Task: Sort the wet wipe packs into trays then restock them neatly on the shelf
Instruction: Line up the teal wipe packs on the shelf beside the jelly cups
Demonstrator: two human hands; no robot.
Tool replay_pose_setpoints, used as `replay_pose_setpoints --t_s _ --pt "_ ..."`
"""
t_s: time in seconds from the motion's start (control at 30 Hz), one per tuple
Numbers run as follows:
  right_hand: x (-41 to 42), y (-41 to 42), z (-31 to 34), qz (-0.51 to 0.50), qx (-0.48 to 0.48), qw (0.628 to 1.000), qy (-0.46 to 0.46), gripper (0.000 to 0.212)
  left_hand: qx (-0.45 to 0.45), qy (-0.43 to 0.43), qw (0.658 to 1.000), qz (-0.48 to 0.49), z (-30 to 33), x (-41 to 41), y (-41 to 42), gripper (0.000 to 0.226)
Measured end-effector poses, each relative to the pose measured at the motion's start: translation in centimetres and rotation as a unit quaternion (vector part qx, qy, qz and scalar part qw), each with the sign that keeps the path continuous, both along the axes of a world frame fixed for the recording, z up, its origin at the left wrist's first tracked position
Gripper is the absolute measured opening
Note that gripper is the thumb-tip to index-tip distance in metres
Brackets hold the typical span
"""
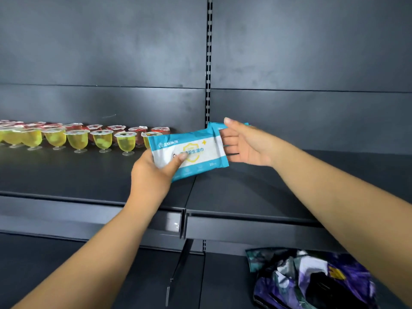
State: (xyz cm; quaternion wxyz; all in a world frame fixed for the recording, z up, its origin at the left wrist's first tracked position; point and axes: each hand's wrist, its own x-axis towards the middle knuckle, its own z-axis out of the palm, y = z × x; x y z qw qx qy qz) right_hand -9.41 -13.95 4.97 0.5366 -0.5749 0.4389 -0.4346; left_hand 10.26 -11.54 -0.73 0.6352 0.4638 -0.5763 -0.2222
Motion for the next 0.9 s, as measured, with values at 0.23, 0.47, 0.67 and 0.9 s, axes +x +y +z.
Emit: replay_pose_setpoints --t_s 0.23,0.47,0.67,0.9 --pt "-2.6 2.1 0.2 -0.012 -0.031 0.996 0.085 0.022 -0.039 -0.092 0.995 -0.022 1.3 -2.8 1.2 0.038" --pt "-4.8 0.8 1.4 -0.213 -0.098 0.970 0.067 0.033 0.018 -0.283 0.959 -0.028 -0.3 -4.4 2.1 0.054" --pt "-4.9 -3.7 0.2 -0.336 -0.095 0.934 0.080 0.033 0.023 -0.419 0.907 -0.029 -1.4 -5.4 3.2 0.042" --pt "-5.1 -9.4 -2.1 -0.328 -0.074 0.938 0.088 0.036 0.004 -0.427 0.904 -0.010 -1.4 -5.5 3.3 0.038"
